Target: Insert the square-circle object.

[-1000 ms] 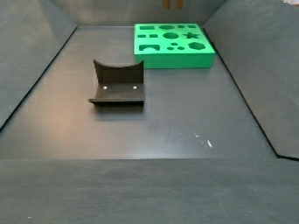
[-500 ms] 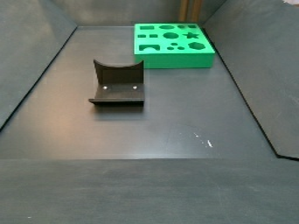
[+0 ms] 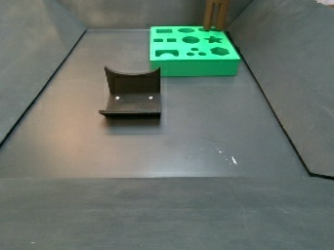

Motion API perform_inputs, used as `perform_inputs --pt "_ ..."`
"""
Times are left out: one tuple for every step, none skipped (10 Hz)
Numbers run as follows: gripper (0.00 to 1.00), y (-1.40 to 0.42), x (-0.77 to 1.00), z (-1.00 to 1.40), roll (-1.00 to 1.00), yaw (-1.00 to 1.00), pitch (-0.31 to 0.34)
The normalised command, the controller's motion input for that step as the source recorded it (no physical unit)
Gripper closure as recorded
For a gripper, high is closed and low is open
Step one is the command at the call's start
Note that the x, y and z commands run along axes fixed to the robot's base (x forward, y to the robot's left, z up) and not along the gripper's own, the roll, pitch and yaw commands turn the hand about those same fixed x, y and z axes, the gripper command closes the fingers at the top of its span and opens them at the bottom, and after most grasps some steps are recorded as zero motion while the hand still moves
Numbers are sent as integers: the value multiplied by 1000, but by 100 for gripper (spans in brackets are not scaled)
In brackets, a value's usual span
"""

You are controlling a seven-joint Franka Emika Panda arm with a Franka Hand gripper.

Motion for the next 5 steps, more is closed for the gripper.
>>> perform_inputs --pt "100 -20 220 -337 80 143 0" --pt "100 0 97 -409 136 189 0" --pt "100 -29 257 -477 123 263 0" --pt "100 -154 289 -443 39 91 0" --pt "100 -214 257 -363 0 0 0"
